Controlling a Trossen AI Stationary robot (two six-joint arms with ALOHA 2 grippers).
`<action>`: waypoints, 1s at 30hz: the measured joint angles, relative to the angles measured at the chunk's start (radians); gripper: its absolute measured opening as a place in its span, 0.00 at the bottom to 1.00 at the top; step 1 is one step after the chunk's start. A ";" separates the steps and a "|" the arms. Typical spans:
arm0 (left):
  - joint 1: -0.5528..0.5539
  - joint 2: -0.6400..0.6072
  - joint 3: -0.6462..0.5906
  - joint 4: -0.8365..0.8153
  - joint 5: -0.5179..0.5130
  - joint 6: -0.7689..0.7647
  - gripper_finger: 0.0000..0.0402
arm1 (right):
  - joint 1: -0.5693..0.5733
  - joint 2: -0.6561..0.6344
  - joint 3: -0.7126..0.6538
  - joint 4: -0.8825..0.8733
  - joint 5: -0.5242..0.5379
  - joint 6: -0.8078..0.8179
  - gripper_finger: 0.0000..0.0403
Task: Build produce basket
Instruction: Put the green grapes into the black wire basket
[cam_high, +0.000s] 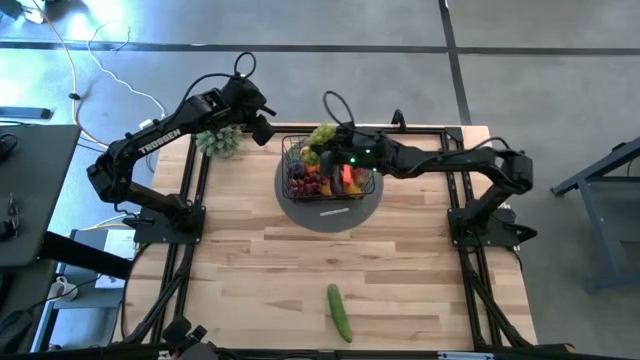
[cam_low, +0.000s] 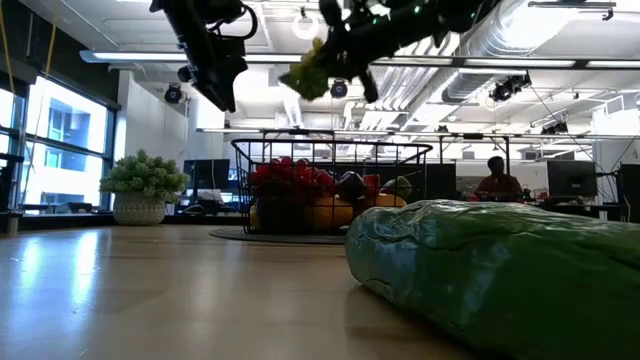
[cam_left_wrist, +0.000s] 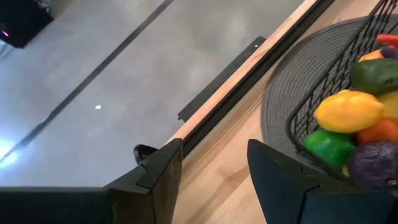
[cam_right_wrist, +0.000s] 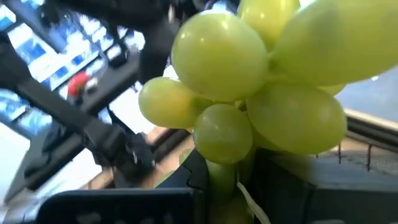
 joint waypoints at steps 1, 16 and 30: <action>0.000 0.000 0.000 0.000 0.004 -0.015 0.43 | -0.003 0.016 0.000 0.001 -0.019 -0.010 0.07; 0.000 0.000 0.000 -0.001 0.106 -0.129 0.43 | -0.061 0.146 -0.001 0.006 -0.368 -0.179 0.07; -0.001 0.000 0.000 -0.001 0.106 -0.132 0.43 | -0.137 0.217 -0.001 0.011 -0.605 -0.284 0.07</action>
